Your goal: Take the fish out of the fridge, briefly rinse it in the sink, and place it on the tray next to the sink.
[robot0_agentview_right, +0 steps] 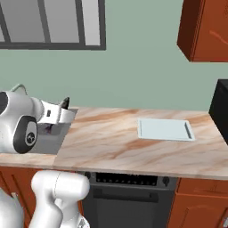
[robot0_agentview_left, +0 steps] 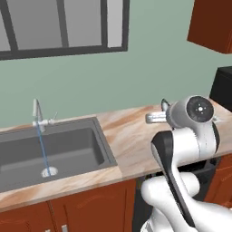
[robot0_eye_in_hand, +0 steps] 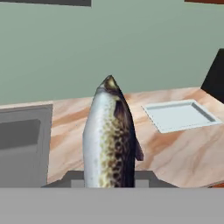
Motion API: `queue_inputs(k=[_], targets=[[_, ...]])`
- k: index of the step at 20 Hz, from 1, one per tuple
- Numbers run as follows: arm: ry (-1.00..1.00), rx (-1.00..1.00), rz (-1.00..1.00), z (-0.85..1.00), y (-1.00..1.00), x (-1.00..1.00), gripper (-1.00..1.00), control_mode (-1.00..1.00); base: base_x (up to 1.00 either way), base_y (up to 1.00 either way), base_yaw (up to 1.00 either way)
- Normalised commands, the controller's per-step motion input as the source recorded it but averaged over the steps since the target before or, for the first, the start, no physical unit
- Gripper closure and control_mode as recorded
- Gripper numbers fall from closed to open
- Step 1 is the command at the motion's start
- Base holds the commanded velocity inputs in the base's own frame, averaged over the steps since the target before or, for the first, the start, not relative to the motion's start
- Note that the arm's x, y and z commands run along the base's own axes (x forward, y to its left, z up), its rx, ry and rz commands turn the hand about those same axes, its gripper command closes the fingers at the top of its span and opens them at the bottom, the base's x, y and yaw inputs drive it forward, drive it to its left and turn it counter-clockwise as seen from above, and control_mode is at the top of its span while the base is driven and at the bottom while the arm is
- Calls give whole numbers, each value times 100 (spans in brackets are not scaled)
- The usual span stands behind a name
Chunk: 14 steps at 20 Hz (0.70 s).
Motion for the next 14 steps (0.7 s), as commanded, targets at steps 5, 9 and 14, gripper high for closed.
queue_inputs(k=[5,9,14], targets=[[0,0,0,0,0,0,100,100,-10,-100,-12],[0,0,0,0,0,0,100,100,61,-92,-10],[0,0,0,0,0,0,100,100,100,-38,0]])
